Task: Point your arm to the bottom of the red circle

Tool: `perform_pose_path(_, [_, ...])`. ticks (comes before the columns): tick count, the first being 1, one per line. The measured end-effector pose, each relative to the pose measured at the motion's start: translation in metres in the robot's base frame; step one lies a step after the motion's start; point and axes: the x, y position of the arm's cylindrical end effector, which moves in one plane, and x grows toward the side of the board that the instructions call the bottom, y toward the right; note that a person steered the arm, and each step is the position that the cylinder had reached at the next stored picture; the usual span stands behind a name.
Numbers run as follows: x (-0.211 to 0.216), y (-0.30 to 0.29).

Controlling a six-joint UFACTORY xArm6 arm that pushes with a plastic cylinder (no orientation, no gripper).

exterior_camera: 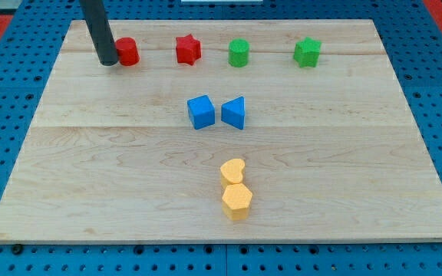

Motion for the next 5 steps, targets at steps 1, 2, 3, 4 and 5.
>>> perform_pose_path(1, [-0.007,0.007])
perform_pose_path(2, [-0.013,0.01])
perform_pose_path(3, [-0.01,0.01])
perform_pose_path(4, [0.014,0.02])
perform_pose_path(5, [0.029,0.038])
